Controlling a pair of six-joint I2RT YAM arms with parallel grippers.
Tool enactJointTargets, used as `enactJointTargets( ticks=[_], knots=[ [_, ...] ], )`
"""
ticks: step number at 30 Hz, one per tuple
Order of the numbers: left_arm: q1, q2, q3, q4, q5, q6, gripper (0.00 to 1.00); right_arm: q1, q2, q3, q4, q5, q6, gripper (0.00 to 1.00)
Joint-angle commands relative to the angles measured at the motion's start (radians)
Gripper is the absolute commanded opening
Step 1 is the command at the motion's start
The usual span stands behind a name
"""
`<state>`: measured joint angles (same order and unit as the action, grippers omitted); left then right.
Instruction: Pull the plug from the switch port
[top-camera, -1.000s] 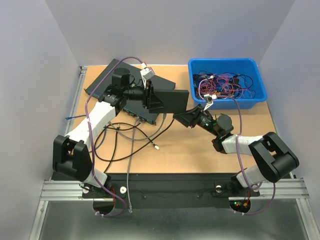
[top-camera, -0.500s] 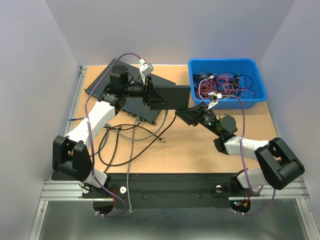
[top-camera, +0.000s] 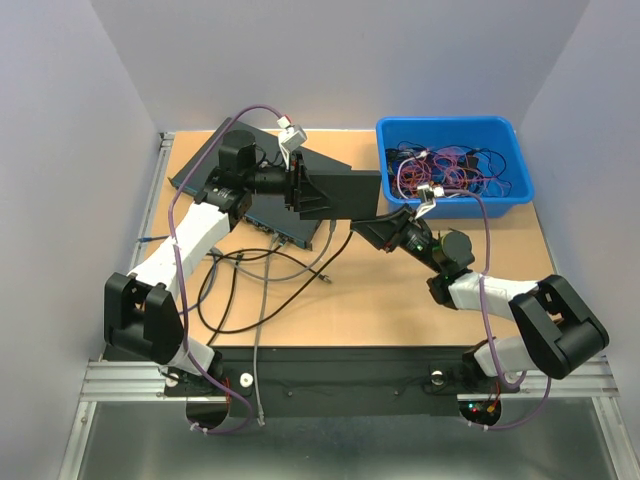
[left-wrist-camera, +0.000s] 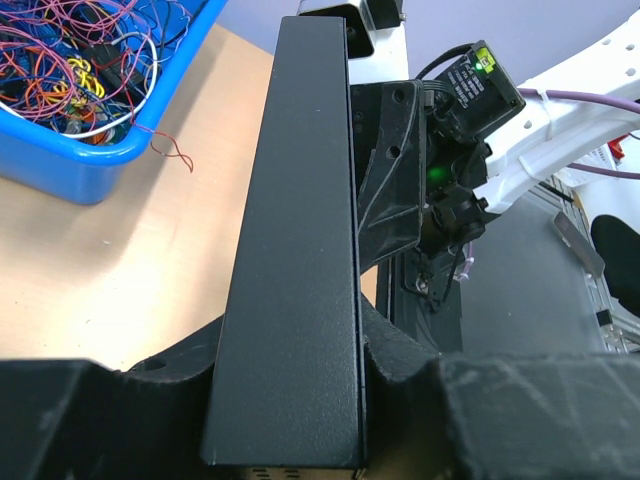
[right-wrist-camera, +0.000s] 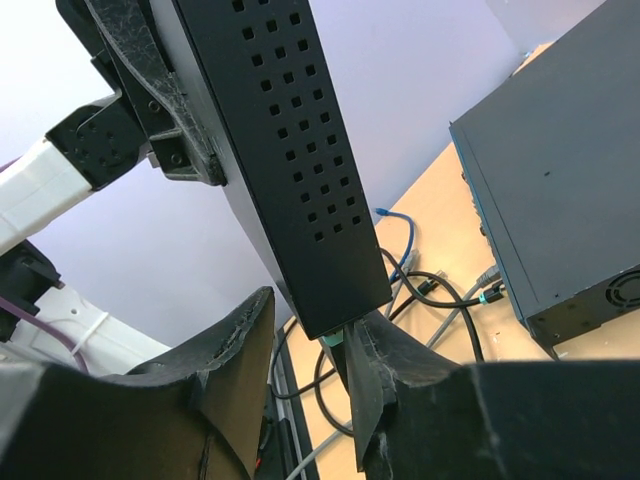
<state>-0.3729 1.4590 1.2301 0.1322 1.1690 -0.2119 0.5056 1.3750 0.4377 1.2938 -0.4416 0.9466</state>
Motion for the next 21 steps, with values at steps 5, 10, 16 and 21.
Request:
enactJointTargets(
  ticks=[5, 10, 16, 21],
  knots=[
    [-0.001, -0.075, 0.017, 0.109, 0.050, -0.021, 0.00, 0.008, -0.002, 0.042, 0.524, 0.023, 0.009, 0.36],
    [-0.001, -0.078, 0.012, 0.109, 0.052, -0.021, 0.00, 0.008, -0.002, 0.050, 0.524, 0.038, 0.021, 0.34],
    [-0.001, -0.086, 0.003, 0.116, 0.054, -0.026, 0.00, 0.010, 0.007, 0.073, 0.524, 0.060, 0.057, 0.32],
    [-0.001, -0.088, 0.000, 0.124, 0.052, -0.029, 0.00, 0.008, -0.001, 0.070, 0.524, 0.099, 0.067, 0.01]
  ],
)
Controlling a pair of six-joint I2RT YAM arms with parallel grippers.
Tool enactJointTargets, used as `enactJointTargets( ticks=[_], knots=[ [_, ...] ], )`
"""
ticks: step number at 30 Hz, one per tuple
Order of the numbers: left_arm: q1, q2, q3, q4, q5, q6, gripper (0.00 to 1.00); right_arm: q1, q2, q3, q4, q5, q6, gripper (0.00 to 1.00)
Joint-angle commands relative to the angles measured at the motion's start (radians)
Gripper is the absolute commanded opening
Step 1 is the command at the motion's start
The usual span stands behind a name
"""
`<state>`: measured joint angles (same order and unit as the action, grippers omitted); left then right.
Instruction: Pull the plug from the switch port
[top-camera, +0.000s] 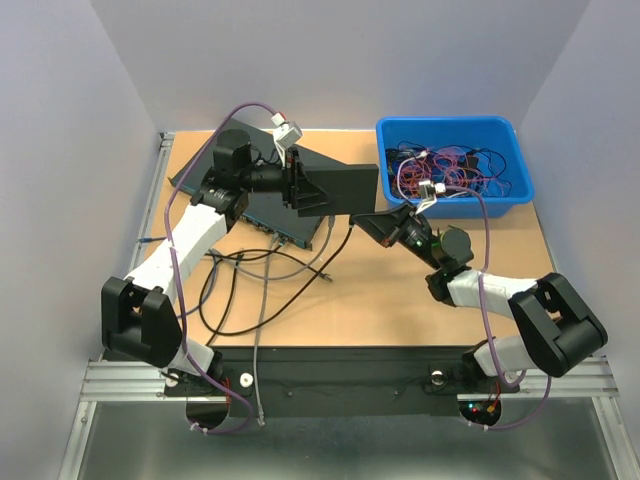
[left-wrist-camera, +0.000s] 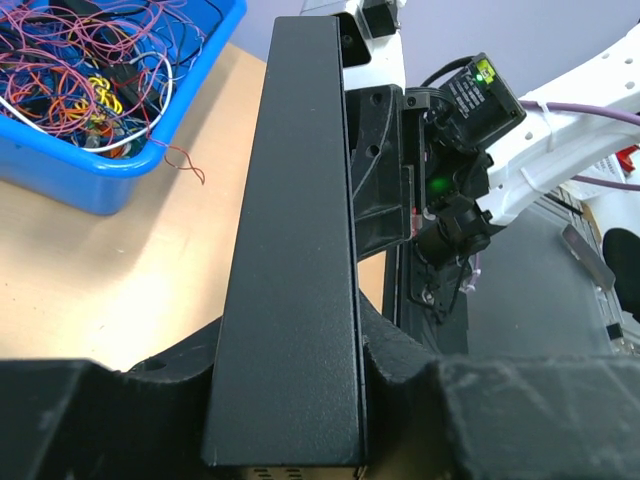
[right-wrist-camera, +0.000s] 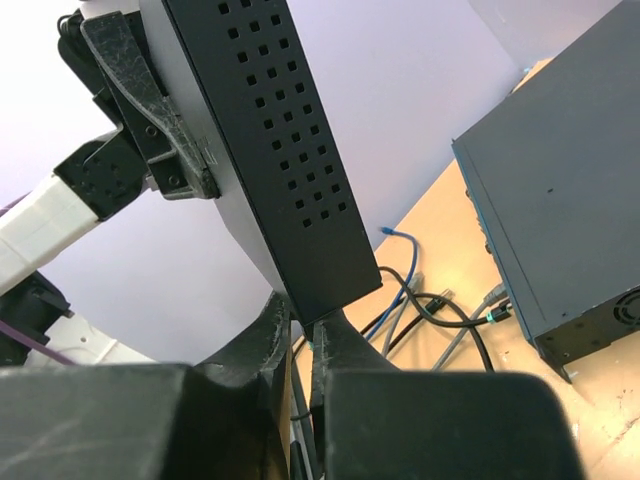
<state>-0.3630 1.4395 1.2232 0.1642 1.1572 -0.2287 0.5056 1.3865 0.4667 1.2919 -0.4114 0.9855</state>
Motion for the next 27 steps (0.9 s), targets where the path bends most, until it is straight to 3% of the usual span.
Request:
enactJointTargets(
  ticks=[1, 11, 18, 27],
  knots=[
    [-0.011, -0.068, 0.004, 0.095, 0.064, -0.012, 0.00, 0.008, -0.014, 0.039, 0.526, 0.077, 0.025, 0.01],
    [-0.013, -0.076, -0.013, 0.132, 0.056, -0.012, 0.00, 0.008, 0.034, 0.024, 0.526, 0.077, 0.053, 0.00],
    [0.009, -0.044, 0.036, 0.149, 0.041, 0.009, 0.00, 0.020, 0.178, 0.010, 0.526, -0.001, 0.079, 0.01],
    [0.029, -0.030, 0.030, 0.164, 0.021, 0.020, 0.00, 0.039, 0.192, -0.056, 0.527, 0.011, 0.030, 0.00]
  ],
)
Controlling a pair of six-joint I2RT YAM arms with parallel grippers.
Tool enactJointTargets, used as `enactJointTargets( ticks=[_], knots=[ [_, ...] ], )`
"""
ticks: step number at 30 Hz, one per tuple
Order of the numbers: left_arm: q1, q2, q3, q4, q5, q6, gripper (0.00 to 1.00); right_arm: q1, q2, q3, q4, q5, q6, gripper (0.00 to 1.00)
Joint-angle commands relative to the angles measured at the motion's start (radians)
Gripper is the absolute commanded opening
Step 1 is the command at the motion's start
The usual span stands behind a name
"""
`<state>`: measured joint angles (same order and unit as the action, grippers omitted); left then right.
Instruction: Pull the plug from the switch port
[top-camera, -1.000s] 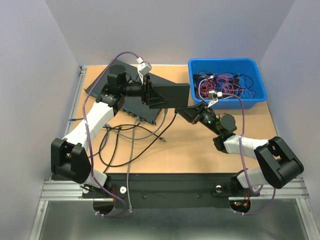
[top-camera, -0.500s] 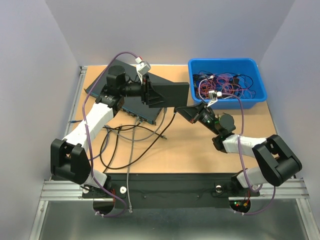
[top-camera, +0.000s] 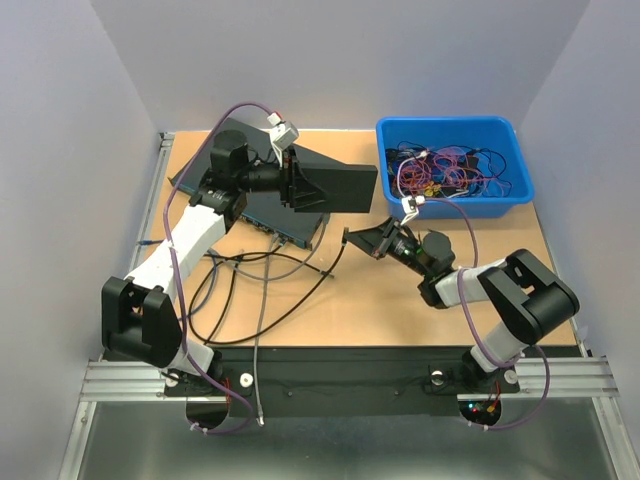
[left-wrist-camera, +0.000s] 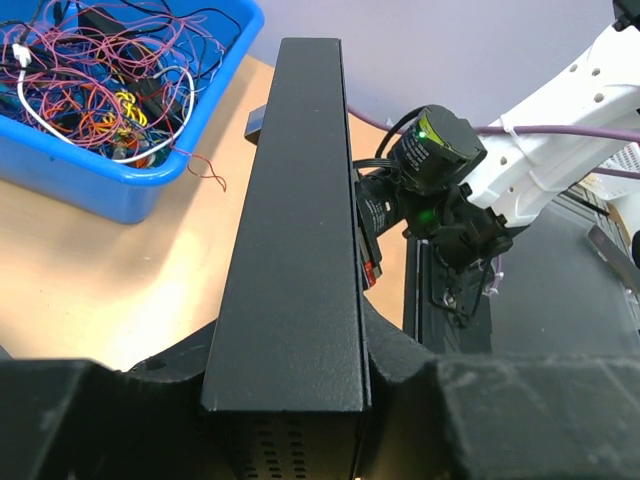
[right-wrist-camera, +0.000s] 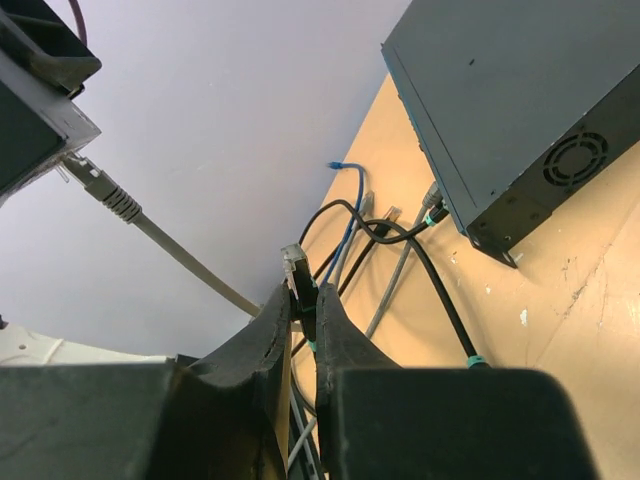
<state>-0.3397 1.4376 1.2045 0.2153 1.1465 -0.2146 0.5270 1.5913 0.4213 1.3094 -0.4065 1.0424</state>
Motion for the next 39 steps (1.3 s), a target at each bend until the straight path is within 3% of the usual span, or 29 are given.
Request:
enactJointTargets(
  ticks=[1, 6, 12, 15, 16, 18, 19, 22, 26, 32, 34, 37, 39],
  knots=[
    [0.007, -0.031, 0.041, 0.113, 0.025, 0.012, 0.00, 0.016, -0.014, -0.012, 0.508, 0.006, -0.033, 0.00],
    [0.011, -0.042, 0.010, 0.096, -0.001, 0.050, 0.00, 0.016, -0.056, -0.042, 0.493, 0.026, -0.074, 0.00],
    [0.024, -0.054, -0.013, 0.043, -0.062, 0.132, 0.00, 0.016, -0.191, -0.098, 0.280, 0.073, -0.214, 0.00],
    [0.028, -0.055, -0.029, 0.021, -0.090, 0.170, 0.00, 0.018, -0.364, -0.098, 0.017, 0.129, -0.333, 0.00],
    [0.030, -0.057, -0.031, 0.018, -0.096, 0.178, 0.00, 0.016, -0.457, -0.086, -0.175, 0.147, -0.372, 0.00],
    [0.033, -0.060, -0.036, 0.009, -0.109, 0.198, 0.00, 0.018, -0.558, -0.012, -0.376, 0.216, -0.497, 0.00],
    [0.034, -0.060, -0.036, 0.003, -0.114, 0.202, 0.00, 0.016, -0.647, 0.028, -0.577, 0.248, -0.586, 0.01],
    [0.044, -0.065, -0.028, -0.013, -0.122, 0.208, 0.00, 0.016, -0.741, 0.207, -0.926, 0.388, -0.736, 0.01],
    [0.050, -0.063, -0.008, -0.047, -0.129, 0.254, 0.00, 0.016, -0.797, 0.475, -1.172, 0.549, -0.852, 0.00],
    [0.064, -0.065, 0.007, -0.116, -0.154, 0.325, 0.00, 0.016, -0.668, 0.966, -1.305, 0.686, -0.992, 0.00],
    [0.070, -0.069, 0.012, -0.139, -0.156, 0.339, 0.00, 0.016, -0.567, 1.127, -1.346, 0.683, -1.033, 0.00],
    [0.082, -0.074, 0.018, -0.157, -0.159, 0.359, 0.00, 0.016, -0.432, 1.499, -1.378, 0.658, -1.129, 0.00],
    [0.087, -0.075, 0.021, -0.163, -0.157, 0.363, 0.00, 0.016, -0.358, 1.634, -1.380, 0.626, -1.170, 0.00]
  ],
)
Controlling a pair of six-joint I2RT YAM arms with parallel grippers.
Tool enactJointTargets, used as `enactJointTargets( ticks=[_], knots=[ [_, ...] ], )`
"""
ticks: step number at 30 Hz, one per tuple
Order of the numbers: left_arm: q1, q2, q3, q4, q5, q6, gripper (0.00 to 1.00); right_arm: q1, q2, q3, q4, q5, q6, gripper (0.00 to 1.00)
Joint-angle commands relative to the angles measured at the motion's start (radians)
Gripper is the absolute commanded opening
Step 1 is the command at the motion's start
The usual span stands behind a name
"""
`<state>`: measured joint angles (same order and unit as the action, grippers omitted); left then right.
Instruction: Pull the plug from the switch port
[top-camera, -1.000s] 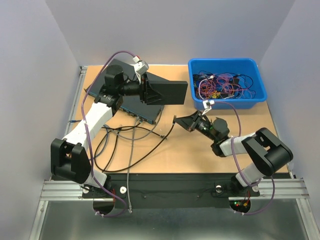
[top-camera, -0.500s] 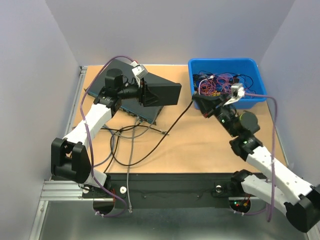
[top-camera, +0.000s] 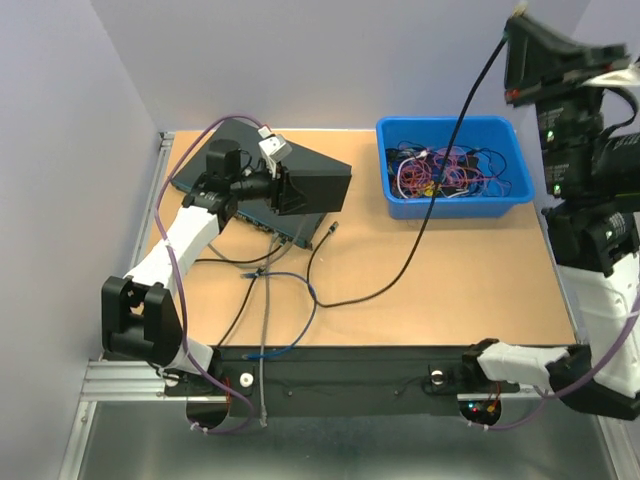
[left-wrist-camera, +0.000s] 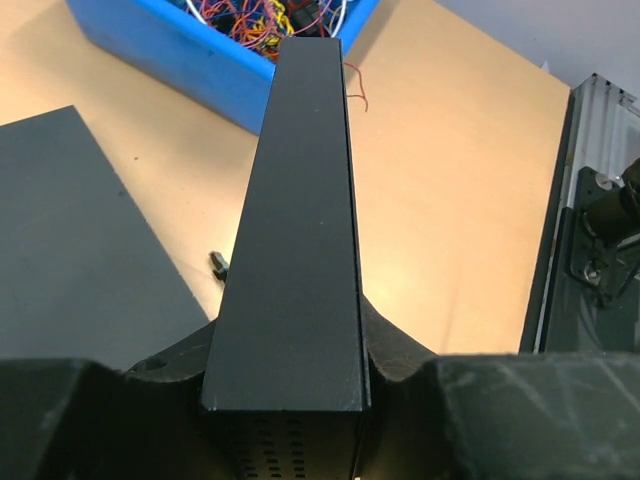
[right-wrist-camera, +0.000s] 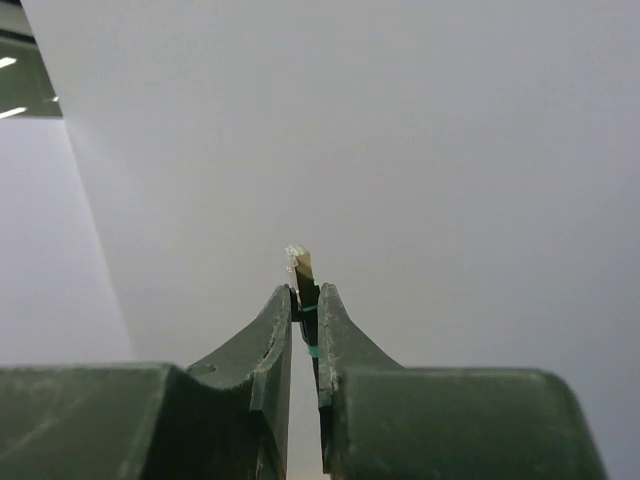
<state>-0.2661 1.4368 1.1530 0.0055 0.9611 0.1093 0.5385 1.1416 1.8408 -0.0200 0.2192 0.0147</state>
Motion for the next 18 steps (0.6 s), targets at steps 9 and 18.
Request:
enactJointTargets(
  ticks=[9, 18],
  knots=[
    [0.021, -0.082, 0.076, 0.024, 0.027, 0.066, 0.00, 0.006, 0.469, 0.645, 0.101, 0.040, -0.590, 0.00],
    [0.021, -0.084, 0.057, 0.056, 0.037, 0.043, 0.00, 0.005, 0.311, -0.004, 0.104, -0.025, -0.465, 0.00]
  ],
)
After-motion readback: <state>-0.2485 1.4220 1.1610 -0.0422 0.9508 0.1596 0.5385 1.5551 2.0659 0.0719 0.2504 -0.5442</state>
